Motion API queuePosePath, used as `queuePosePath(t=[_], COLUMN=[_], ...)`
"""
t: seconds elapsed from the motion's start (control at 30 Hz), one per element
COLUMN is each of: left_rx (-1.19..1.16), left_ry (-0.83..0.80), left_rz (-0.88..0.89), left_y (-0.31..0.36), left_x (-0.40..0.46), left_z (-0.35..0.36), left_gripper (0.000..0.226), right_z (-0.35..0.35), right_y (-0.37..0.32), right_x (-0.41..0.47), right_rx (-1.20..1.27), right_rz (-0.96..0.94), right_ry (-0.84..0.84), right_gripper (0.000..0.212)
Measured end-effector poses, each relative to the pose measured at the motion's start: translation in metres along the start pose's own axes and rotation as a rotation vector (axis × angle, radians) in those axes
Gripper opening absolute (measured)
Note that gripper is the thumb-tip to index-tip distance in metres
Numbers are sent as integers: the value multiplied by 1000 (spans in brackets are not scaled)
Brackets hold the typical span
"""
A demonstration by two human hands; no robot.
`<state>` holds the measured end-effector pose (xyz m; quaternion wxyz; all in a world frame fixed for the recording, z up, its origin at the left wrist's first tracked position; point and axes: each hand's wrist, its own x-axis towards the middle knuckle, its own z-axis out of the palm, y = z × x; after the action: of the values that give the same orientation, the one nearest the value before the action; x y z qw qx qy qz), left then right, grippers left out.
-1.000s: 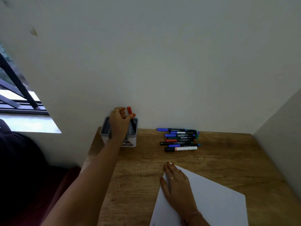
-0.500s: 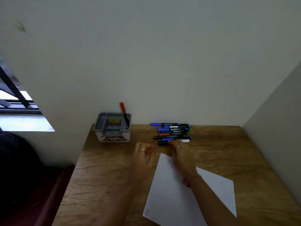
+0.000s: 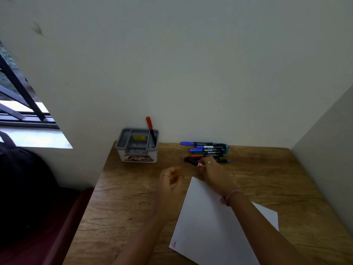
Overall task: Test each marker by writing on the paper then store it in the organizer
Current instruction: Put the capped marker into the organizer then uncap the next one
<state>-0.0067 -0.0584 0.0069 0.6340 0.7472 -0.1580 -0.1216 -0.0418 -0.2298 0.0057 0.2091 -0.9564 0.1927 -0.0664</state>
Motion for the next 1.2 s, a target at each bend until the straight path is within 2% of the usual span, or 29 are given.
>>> queuePosePath(t=[0.13, 0.23, 0.37, 0.5, 0.63, 0.77, 1.2], left_rx=[-436, -736, -643, -510, -527, -530, -607], left_ry=[-133, -204, -248, -205, -149, -99, -74], left_rz=[-225, -292, -261, -201, -136, -172, -272], left_y=[17, 28, 33, 35, 37, 31, 28], left_x=[6, 6, 3, -1, -6, -8, -15], left_z=[3, 3, 6, 8, 9, 9, 4], left_gripper=[27, 25, 28, 21, 18, 19, 20], right_z=[-13, -14, -13, -9, -2, 2, 8], right_y=[-27, -37, -41, -45, -50, -56, -59], right_x=[-27, -42, -51, -57, -62, -63, -66], right_rx=[479, 634, 551, 465, 392, 306, 137], right_rz=[-1, 31, 32, 42, 104, 122, 74], right_ry=[-73, -81, -70, -10, 36, 28, 58], right_gripper=[9, 18, 37, 42, 42, 41, 41])
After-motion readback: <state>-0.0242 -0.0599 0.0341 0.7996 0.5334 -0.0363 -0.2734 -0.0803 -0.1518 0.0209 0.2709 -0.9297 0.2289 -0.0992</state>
